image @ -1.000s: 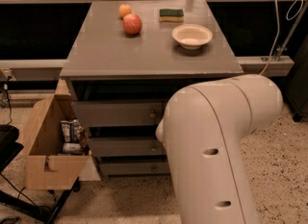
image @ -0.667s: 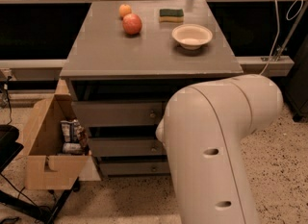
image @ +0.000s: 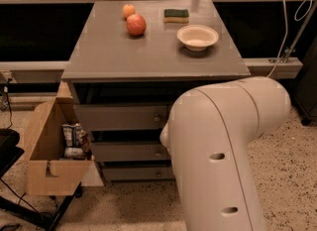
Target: Open middle drawer
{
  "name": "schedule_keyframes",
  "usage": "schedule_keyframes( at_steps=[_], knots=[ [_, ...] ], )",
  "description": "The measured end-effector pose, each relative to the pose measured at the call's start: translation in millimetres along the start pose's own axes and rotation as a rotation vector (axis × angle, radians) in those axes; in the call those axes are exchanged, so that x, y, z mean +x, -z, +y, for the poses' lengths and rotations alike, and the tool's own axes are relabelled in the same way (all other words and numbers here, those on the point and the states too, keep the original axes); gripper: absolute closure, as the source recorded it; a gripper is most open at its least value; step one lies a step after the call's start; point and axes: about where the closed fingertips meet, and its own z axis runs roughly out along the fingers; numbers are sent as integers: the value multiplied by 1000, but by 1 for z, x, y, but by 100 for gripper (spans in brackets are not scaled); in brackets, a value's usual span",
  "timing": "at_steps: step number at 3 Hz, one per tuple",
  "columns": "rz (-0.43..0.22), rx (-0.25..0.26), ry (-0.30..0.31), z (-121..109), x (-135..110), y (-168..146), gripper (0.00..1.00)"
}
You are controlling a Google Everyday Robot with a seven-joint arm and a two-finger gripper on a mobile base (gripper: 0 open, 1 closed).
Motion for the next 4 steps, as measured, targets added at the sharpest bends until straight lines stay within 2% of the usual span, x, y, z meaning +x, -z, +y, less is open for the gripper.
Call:
schedule_keyframes(
  at_steps=[1, 2, 3, 4],
  knots=[
    [0, 0, 0, 0, 0, 0, 0],
    [12, -49, -8, 12, 0, -8, 15],
    [-3, -170, -49, 57, 2, -6, 38],
    [-17, -193, -50, 68, -5, -1, 69]
  ],
)
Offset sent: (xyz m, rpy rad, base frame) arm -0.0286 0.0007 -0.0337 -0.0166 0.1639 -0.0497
